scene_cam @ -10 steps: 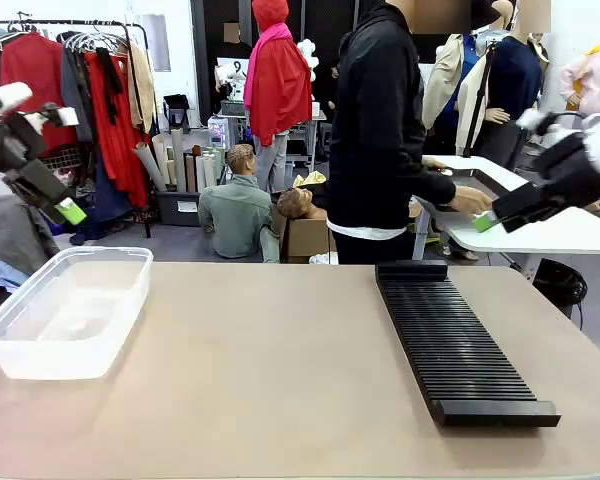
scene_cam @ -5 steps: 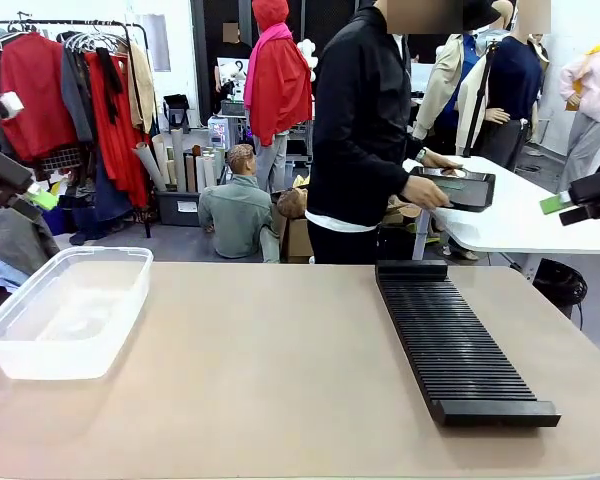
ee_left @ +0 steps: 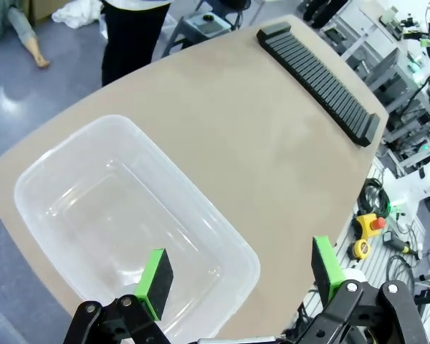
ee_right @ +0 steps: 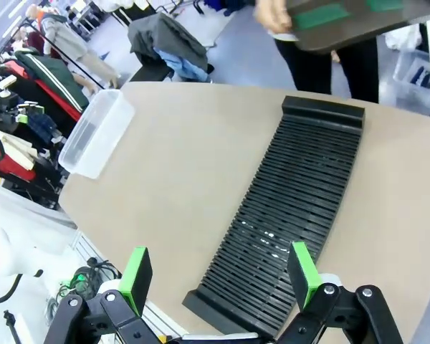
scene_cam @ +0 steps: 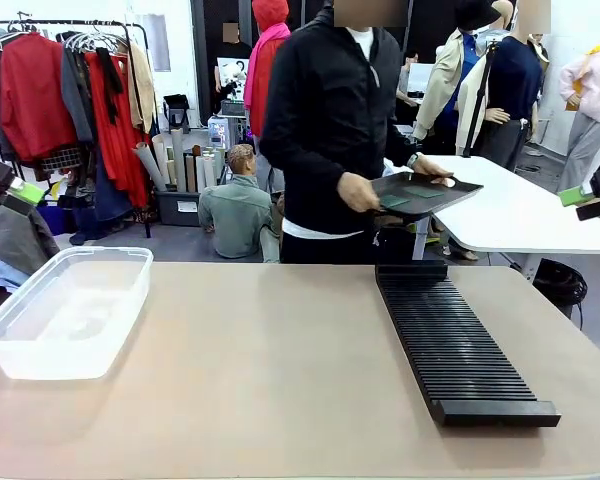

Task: Sort PCBs into racks and boxes based on the side picked up.
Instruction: Pick up the Blank PCB handed by the Human.

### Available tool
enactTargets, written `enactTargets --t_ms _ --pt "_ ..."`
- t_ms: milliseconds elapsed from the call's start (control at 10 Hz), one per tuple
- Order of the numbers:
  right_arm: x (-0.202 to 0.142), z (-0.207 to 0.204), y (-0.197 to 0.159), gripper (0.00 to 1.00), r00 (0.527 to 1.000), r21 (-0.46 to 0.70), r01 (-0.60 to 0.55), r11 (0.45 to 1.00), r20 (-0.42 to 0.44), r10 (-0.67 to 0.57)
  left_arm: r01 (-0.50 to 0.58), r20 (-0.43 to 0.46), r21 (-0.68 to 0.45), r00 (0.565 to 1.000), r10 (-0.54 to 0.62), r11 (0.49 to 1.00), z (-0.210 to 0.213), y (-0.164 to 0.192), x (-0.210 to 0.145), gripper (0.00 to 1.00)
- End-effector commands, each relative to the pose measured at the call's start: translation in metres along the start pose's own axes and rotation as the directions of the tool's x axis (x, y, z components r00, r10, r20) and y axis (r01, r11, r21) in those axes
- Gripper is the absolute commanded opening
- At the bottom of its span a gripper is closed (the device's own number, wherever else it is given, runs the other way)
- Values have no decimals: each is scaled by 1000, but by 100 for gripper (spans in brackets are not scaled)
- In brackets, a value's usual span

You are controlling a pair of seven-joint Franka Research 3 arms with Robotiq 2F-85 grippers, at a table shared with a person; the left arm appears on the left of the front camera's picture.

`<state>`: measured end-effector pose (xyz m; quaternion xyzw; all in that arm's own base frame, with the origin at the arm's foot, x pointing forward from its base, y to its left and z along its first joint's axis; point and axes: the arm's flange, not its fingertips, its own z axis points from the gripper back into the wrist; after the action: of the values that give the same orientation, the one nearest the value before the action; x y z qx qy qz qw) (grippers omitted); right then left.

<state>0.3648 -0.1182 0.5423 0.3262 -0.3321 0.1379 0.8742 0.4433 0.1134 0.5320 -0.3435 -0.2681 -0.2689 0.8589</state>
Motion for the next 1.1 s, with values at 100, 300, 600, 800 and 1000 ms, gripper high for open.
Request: enactTargets --t_ms 100,300,600,800,1000 --pt "0 -2 -2 100 1000 -7 -6 1000 -4 6 -5 3 3 1000 5 1000 2 -1 0 100" --pt "0 -2 -2 100 1000 -7 -6 1000 -4 6 -5 3 3 1000 5 1000 2 -1 0 100" --pt "0 -2 -2 100 1000 -7 -6 1000 -4 6 -5 3 3 1000 5 1000 2 -1 0 100" --pt "0 -2 -2 100 1000 -7 -6 1000 -4 6 -5 3 3 1000 5 1000 2 -1 0 100" --pt "0 -2 -2 100 1000 -7 -6 1000 -4 6 -5 3 3 1000 5 1000 2 -1 0 100"
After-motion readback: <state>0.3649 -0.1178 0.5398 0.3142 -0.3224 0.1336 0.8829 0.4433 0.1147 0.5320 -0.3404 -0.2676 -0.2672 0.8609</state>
